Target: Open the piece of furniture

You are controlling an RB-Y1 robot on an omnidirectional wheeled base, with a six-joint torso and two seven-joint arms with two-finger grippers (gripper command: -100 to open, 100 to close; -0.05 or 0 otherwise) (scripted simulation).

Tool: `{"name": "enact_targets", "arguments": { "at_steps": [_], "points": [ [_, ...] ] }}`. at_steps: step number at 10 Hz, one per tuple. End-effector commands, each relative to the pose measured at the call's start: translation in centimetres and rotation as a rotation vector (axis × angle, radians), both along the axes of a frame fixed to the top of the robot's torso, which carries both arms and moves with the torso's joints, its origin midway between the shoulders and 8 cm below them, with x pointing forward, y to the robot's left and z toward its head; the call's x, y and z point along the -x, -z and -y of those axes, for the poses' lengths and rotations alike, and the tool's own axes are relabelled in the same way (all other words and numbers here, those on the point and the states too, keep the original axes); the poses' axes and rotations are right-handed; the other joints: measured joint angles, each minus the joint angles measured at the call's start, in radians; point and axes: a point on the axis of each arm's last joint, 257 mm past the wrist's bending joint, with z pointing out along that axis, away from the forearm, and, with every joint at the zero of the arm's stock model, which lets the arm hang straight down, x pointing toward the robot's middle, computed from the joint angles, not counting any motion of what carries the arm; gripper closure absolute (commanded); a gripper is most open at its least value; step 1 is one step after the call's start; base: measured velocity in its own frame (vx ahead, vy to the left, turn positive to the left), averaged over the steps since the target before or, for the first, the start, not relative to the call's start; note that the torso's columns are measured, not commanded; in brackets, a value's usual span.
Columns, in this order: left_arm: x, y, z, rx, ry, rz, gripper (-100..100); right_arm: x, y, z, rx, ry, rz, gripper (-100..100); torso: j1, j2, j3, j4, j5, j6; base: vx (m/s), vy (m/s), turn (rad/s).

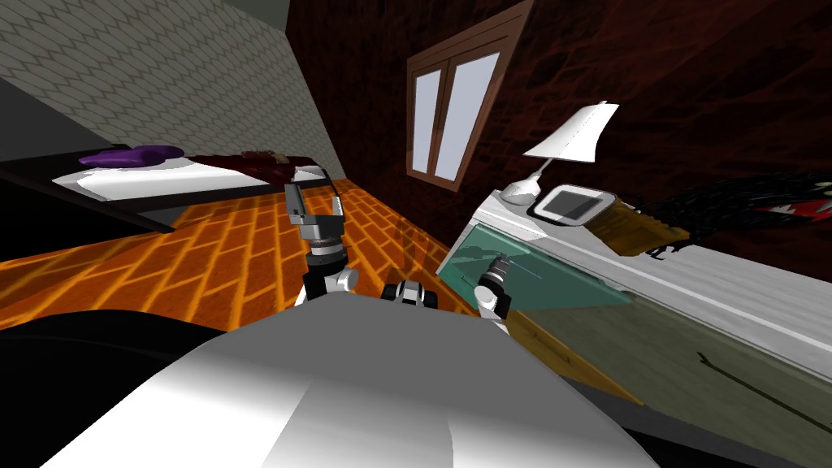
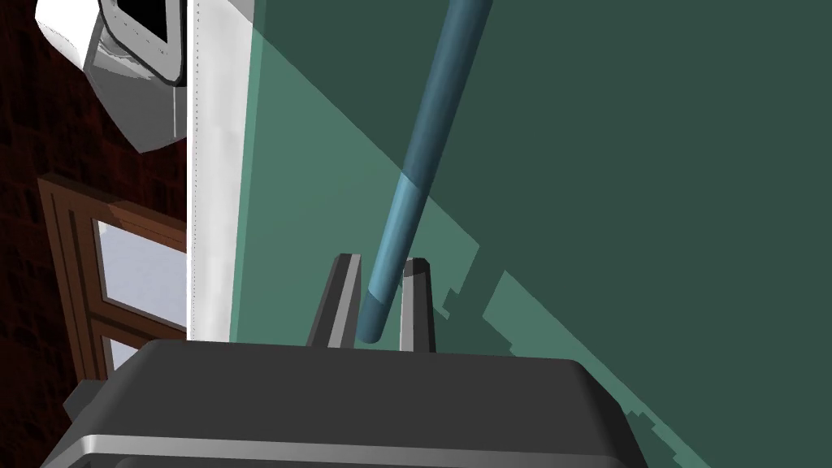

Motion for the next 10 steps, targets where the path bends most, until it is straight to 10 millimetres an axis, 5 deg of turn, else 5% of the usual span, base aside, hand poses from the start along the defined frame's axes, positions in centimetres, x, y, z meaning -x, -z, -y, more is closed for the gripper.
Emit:
{"name": "enact_targets", "arguments": {
  "at_steps": [1,8,9,10],
  "points": [
    [0.0,0.0,0.0,0.0,0.0,0.0,0,0.1,0.5,-0.1,-0.006,-0.009,-0.021,100,-0.001,-0.001,-0.001,0.001,0.001,0.001,-0.138,0.122,-0.052],
    [0.0,0.0,0.0,0.0,0.0,0.0,0,0.0,0.1,-1.0,-0.006,-0.026,-0.016,100,-0.003,0.0,0.0,0.001,0.001,0.002,-0.122,0.082,-0.018],
    [0.0,0.0,0.0,0.0,0.0,0.0,0,-0.3,-0.7,-0.5,-0.012,-0.045,-0.024,-100,-0.005,-0.005,-0.003,0.002,0.002,0.001,0.013,0.056,-0.145],
    [0.0,0.0,0.0,0.0,0.0,0.0,0,-0.3,-0.7,-0.5,-0.012,-0.045,-0.024,-100,-0.001,-0.008,-0.006,0.002,0.004,0.0,0.034,0.056,-0.103]
  ]
}}
